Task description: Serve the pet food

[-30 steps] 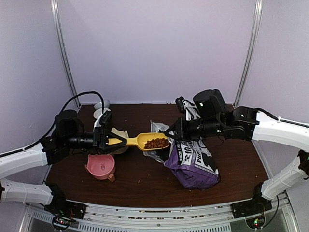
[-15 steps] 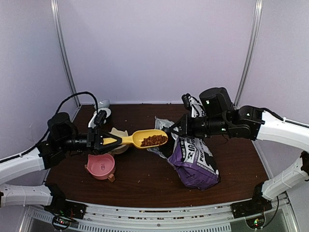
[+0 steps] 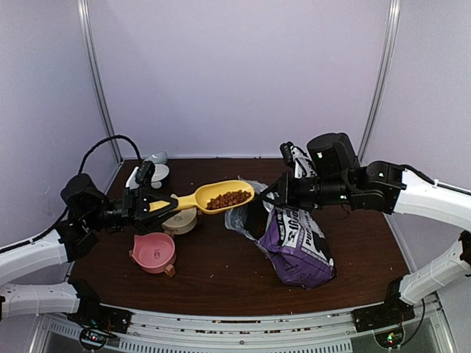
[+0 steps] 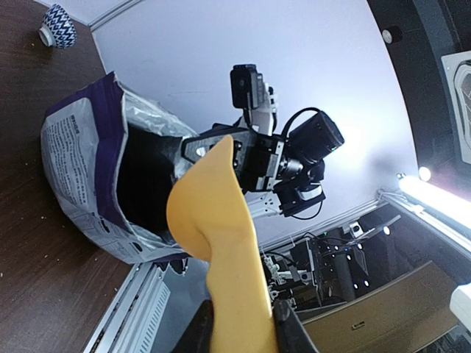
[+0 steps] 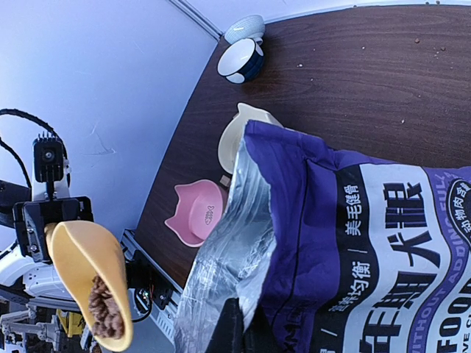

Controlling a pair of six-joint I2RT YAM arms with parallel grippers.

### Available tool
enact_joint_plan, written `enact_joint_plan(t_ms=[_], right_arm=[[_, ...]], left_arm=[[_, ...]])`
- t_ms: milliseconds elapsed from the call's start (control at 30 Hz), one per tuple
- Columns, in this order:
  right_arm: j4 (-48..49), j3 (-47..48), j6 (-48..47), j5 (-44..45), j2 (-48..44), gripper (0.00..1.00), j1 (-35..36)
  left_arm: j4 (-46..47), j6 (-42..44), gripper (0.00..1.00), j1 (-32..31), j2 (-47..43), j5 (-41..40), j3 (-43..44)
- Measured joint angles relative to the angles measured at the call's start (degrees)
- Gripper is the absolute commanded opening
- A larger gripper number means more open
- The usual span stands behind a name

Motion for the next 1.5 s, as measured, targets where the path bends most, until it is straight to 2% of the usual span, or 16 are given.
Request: enact_joint_plan(t_ms=[200,367,633,900,1000,1300,1500], right_arm=[[0.02,-0.02,0.0,0.0,-0.02,0.0,0.0],[0.02,-0.04,0.04,0.04,-0.02,0.0,-0.02],[0.0,-0.04,0.04,0.07,-0.04,0.0,-0.11],[0.0,-0.04,0.04,0.11,-0.15,0.0,-0.5],[0.0,-0.04,0.04,0.11,-0.15,0.0,-0.57],[0.0,-0.07,0.04,0.02,-0.13,0.0,-0.66],[0.09,-0.04,0.02,-0.35,0.07,0.0,-0.76]], left_arm=[[2.34,-1.92,0.06,0.04,-0.07,-0.24,0.02],[-4.24,-0.04,0.06,2.21,-2.6,-3.45,0.5],[-7.76,-0.76,0.06,12.41,-5.75,-7.63,-0.52],[-15.21,-0.2,0.06,24.59,-12.48,-8.94,-8.26],[-18.71,0.94,0.06,27.21,-13.42,-9.25,-10.19],[-26.91,5.95,0.06,29.46,-12.59,-10.21,-10.95],[-29.07,8.33,0.06,30.01,-9.86,-10.6,-10.95]])
